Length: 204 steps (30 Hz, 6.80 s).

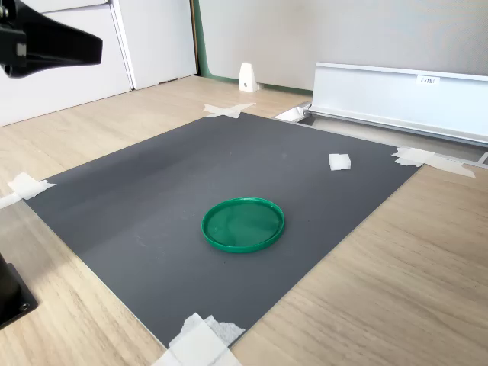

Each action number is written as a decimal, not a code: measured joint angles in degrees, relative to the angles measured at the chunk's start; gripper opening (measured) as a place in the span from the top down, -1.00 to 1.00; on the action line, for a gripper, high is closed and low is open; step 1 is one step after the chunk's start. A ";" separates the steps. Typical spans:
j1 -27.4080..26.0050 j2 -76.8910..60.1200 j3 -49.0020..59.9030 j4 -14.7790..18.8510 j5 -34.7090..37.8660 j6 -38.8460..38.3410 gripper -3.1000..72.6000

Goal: Grasp a white terminal and put it on the green lid.

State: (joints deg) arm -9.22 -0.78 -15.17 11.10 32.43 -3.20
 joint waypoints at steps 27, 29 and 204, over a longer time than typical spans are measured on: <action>0.00 38.98 -22.82 -1.36 12.39 -9.79 0.94; 0.00 42.72 -25.39 -1.31 13.77 -12.62 0.94; -12.76 90.62 -30.63 -16.13 8.79 -58.04 0.20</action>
State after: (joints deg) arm -21.98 89.84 -45.79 -5.04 41.23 -61.24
